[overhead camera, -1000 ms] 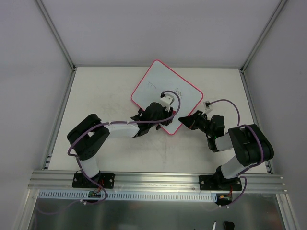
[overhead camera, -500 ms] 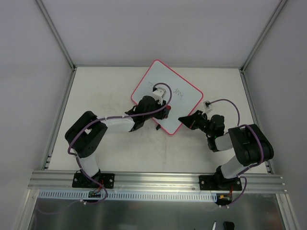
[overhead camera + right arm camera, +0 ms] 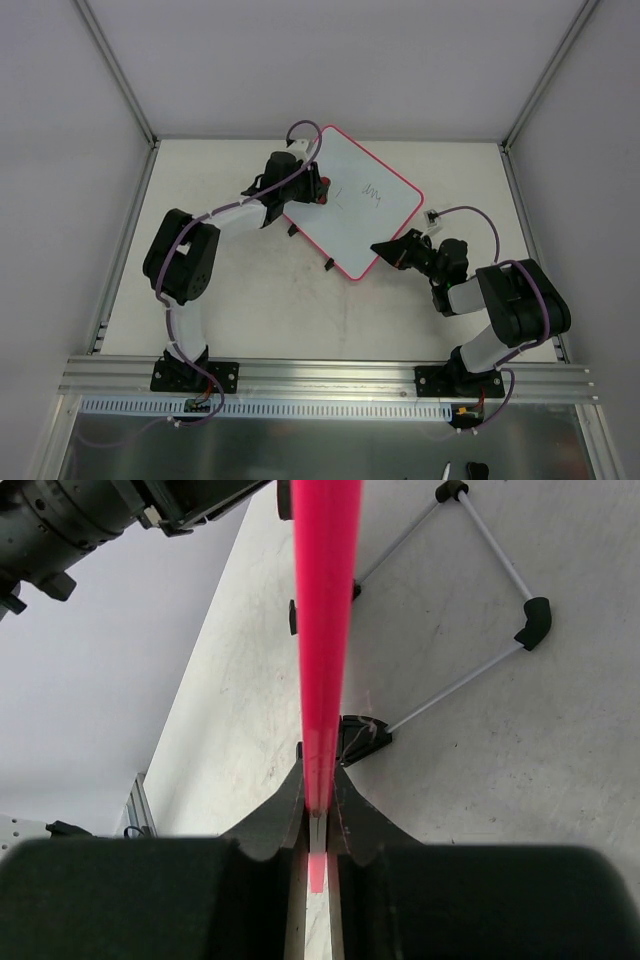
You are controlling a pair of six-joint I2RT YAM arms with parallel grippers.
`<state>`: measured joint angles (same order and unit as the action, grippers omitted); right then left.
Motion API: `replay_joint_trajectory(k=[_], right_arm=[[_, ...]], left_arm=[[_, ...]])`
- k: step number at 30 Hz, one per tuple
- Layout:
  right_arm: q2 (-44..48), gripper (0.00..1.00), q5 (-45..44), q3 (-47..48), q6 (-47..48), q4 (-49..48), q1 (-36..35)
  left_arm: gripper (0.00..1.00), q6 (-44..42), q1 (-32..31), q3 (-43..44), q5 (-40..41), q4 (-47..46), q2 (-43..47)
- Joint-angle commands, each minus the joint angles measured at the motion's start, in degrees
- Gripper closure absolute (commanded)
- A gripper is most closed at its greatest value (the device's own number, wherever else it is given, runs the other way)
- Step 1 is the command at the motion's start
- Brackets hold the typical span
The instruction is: Erase the whiteboard
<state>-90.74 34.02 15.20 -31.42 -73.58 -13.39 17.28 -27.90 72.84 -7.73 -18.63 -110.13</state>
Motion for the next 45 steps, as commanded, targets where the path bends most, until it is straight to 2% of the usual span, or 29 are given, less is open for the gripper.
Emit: replay_joint_trajectory(k=[1, 10, 15, 26, 29, 33, 37, 45], right_arm=[[2.0, 1.0, 2.5, 1.0, 3.2, -14.1, -0.4], [2.1, 1.0, 2.7, 1.0, 2.9, -14.1, -0.4], [2.0, 1.0, 2.8, 1.0, 3.0, -14.1, -0.5], [2.1, 1.0, 2.9, 1.0, 3.1, -14.1, -0.4], [2.1, 1.0, 2.9, 1.0, 3.1, -14.2, -0.4], [1.9, 1.0, 2.9, 1.1, 3.0, -14.1, -0.5], [1.9, 1.0, 3.0, 1.1, 2.9, -14.1, -0.5], [2.0, 1.0, 3.1, 1.1, 3.0, -14.1, -0.4]], left_arm=[[0.83, 0.7, 1.5, -1.6, 1.0, 6.5, -3.7], [0.83, 3.8, 3.7, -5.3, 3.9, 7.1, 0.3], [0.83, 5.8, 4.5, -7.2, 11.1, 9.1, 2.5], [0.83, 6.7, 5.7, -3.8, 7.9, 12.0, 1.1], [0.83, 6.3, 5.5, -3.7, 3.3, 11.8, 0.9], [0.83, 5.4, 2.5, -6.1, 4.0, 10.7, 1.2], [0.83, 8.0, 0.7, -12.4, 2.6, 3.0, 3.3], [0.83, 9.1, -6.4, -16.0, 4.4, 0.9, 5.8]])
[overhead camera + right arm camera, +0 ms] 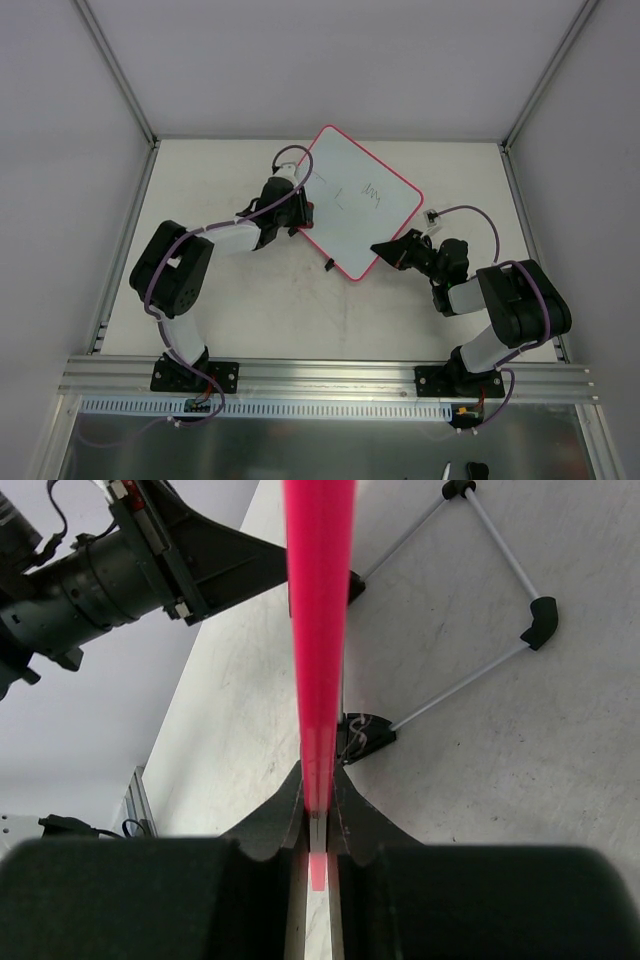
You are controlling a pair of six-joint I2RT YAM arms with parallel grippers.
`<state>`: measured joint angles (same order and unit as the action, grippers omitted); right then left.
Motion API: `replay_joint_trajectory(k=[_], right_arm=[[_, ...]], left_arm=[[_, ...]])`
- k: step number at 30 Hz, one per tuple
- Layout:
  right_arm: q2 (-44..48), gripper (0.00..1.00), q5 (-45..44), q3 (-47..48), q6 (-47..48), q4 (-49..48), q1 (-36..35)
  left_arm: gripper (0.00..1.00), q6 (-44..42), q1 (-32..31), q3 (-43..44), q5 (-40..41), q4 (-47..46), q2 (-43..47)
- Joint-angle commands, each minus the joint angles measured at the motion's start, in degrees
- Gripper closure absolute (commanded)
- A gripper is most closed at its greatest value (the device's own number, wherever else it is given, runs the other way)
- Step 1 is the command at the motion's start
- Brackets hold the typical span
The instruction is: Erase the whiteboard
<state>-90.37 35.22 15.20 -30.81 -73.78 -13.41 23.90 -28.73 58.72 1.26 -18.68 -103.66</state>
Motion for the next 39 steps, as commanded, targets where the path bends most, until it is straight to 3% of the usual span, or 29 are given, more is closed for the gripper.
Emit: replay_joint_trajectory(k=[1, 7, 13, 29, 39], right_arm=[[1.5, 1.0, 1.9, 1.1, 2.2, -13.9, -0.5], [1.7, 1.0, 2.0, 1.1, 2.3, -14.0, -0.5], [1.6, 1.0, 2.0, 1.2, 2.2, -13.9, -0.4], [2.0, 1.0, 2.0, 1.0, 2.2, -13.9, -0.5], [2.2, 1.0, 2.1, 1.0, 2.2, -13.9, -0.5]], left_arm=[[0.83, 2.9, -6.1, -1.9, -4.9, 0.7, -0.6], [0.83, 5.4, -10.1, -2.5, -4.5, 0.5, -1.2], [0.83, 6.0, -10.0, -1.0, -4.2, 0.5, -2.9], [0.82, 7.8, 5.2, 10.8, -11.8, 9.3, -6.0], [0.82, 7.1, 8.2, 22.6, -11.5, 15.2, -11.5]])
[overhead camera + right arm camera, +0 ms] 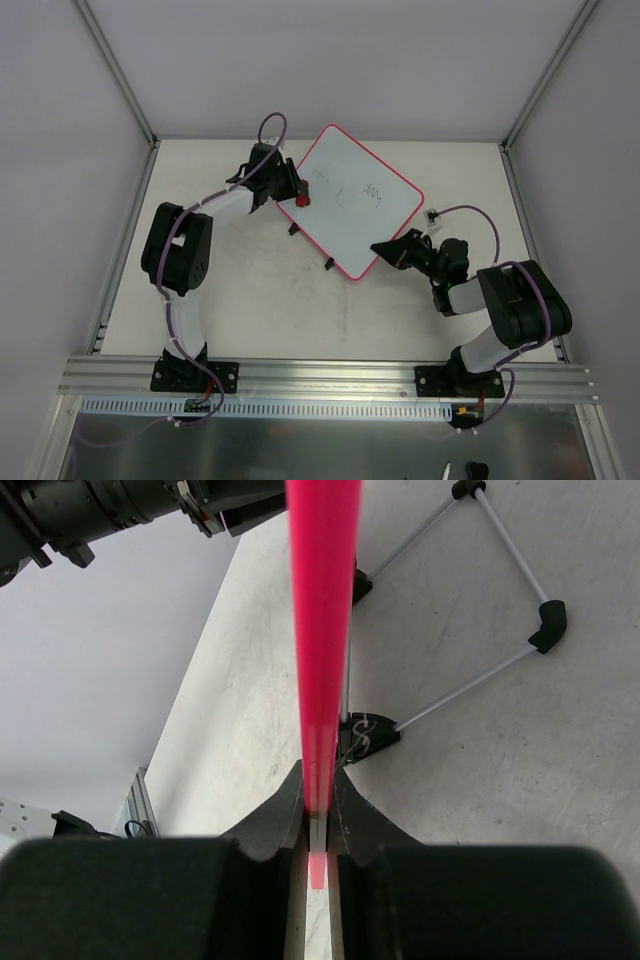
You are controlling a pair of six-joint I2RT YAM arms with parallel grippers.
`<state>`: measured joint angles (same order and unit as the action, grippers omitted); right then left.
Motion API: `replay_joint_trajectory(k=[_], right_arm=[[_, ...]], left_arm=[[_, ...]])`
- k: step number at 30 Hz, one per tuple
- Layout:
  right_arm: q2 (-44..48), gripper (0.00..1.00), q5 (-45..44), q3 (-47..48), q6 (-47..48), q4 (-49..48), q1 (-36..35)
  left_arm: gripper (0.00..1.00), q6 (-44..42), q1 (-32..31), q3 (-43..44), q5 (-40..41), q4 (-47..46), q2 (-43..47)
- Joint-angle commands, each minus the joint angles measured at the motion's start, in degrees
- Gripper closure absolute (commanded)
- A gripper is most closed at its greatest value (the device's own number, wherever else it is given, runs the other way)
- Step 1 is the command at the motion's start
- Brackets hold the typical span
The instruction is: Erase the whiteboard
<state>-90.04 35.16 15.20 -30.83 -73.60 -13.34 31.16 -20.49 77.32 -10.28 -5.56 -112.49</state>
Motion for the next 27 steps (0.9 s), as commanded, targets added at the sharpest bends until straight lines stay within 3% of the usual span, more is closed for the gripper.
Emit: replay_joint_trajectory(k=[1, 27], right_arm=[[1.9, 1.0, 2.1, 1.0, 2.3, -14.1, -0.5], [0.2, 1.0, 3.3, 1.7, 2.5, -14.1, -0.8]], left_arm=[[0.82, -0.3, -0.1, 4.8, 0.0, 2.5, -3.1], [0.8, -11.3, 1.8, 17.0, -4.8, 4.1, -7.0]])
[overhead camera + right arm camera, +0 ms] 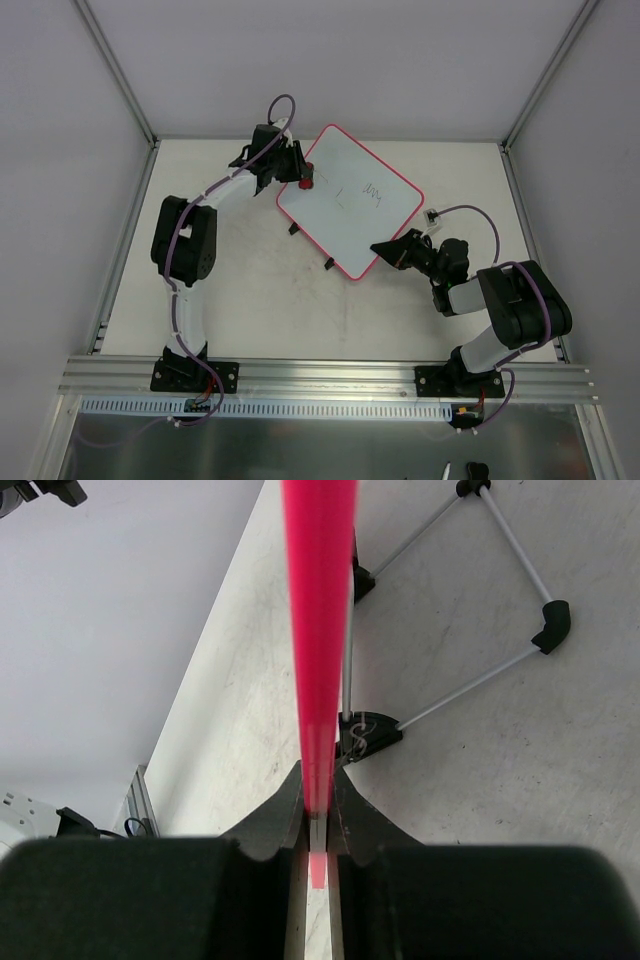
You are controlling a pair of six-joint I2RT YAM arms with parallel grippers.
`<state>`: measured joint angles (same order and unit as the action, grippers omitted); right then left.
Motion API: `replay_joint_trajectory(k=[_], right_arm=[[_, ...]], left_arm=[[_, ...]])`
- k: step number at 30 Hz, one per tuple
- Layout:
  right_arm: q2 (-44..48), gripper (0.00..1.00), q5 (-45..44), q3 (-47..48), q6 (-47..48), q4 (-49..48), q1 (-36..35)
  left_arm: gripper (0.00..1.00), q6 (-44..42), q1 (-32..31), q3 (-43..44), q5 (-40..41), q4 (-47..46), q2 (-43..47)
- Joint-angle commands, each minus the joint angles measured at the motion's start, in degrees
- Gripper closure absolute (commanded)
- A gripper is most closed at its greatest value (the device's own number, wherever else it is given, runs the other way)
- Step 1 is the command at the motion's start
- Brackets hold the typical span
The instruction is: Erase the whiteboard
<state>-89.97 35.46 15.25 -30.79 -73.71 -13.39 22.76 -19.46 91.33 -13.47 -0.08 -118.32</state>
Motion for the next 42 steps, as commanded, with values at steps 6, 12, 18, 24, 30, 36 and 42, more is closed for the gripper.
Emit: replay_joint_trajectory(k=[6, 12, 18, 24, 30, 36, 42], right_arm=[[0.0, 1.0, 3.1, 1.9, 2.5, -14.0, -0.9], [-0.6, 1.0, 3.3, 2.2, 2.5, -14.0, -1.0], [-2.0, 1.0, 4.2, 3.1, 1.8, -14.1, -1.1], [-1.6, 1.0, 4.1, 2.9, 2.0, -14.0, -1.3], [-1.4, 1.0, 4.1, 2.8, 2.2, -14.0, -1.3], [-1.3, 1.0, 4.0, 2.8, 2.2, -14.0, -1.3], [-1.3, 1.0, 4.0, 2.8, 2.1, -14.0, -1.2]], left_arm=[[0.8, -3.1, 1.1, 4.1, -5.0, -1.5, -2.4], [0.8, -2.3, 0.6, 4.2, -11.4, -1.6, -3.4], [0.8, -4.0, -2.3, 1.6, -10.8, -1.6, -2.1], [0.8, -6.9, -7.4, 0.1, -8.0, -1.6, -0.8], [0.81, -6.6, -12.4, -3.1, -6.0, -2.0, 0.7], [0.81, -4.0, -16.8, -11.1, -3.8, -7.9, 4.0], [0.81, -2.9, -18.3, -14.0, -4.4, -9.9, 5.1]])
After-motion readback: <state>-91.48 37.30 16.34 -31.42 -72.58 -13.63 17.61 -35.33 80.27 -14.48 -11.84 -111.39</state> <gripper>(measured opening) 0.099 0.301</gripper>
